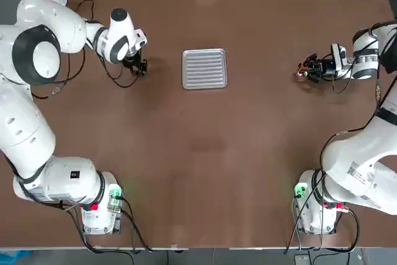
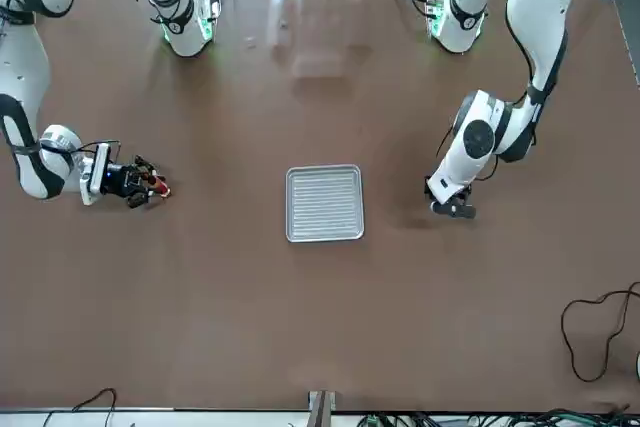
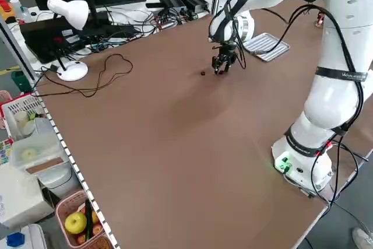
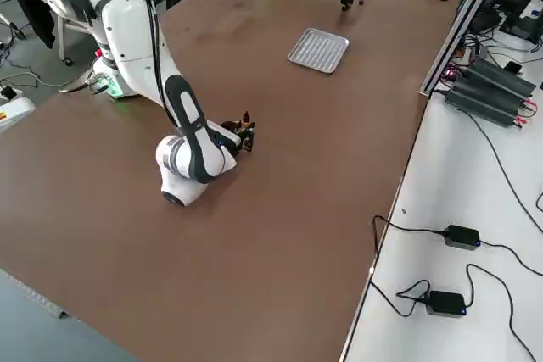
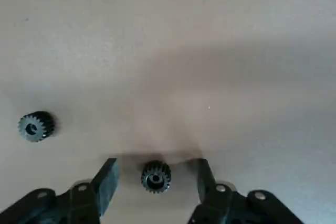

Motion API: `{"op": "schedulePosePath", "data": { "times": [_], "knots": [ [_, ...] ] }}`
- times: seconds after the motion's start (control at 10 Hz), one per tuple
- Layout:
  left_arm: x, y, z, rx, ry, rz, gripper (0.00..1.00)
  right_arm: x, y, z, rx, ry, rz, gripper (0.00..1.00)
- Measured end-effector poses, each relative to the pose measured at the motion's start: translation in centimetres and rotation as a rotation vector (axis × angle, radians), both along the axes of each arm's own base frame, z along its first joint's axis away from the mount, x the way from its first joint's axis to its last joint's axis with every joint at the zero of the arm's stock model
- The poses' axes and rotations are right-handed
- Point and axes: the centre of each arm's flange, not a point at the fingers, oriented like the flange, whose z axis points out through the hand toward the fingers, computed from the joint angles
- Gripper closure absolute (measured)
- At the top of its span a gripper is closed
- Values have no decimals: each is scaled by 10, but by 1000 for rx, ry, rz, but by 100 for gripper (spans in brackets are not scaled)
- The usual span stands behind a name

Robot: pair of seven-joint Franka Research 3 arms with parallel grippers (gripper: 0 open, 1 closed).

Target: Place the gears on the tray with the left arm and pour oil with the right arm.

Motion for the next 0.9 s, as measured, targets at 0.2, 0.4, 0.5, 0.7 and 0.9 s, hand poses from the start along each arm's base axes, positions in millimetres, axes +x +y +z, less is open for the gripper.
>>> {"op": "schedulePosePath", "data": {
  "times": [0.2,0.4,0.5,0.7,0.9],
  "knots": [
    [-2,-2,1,0,0,19,40,4,3,4,17,8,11,69],
    [-4,-6,2,-1,0,25,52,18,9,13,22,0,36,69],
    [-4,-6,2,-2,-1,28,56,22,14,16,29,1,49,69],
    [-6,-7,3,2,4,29,75,34,26,24,50,20,70,69],
    [-6,-3,4,13,17,38,75,51,29,48,59,48,92,69]
  ]
}}
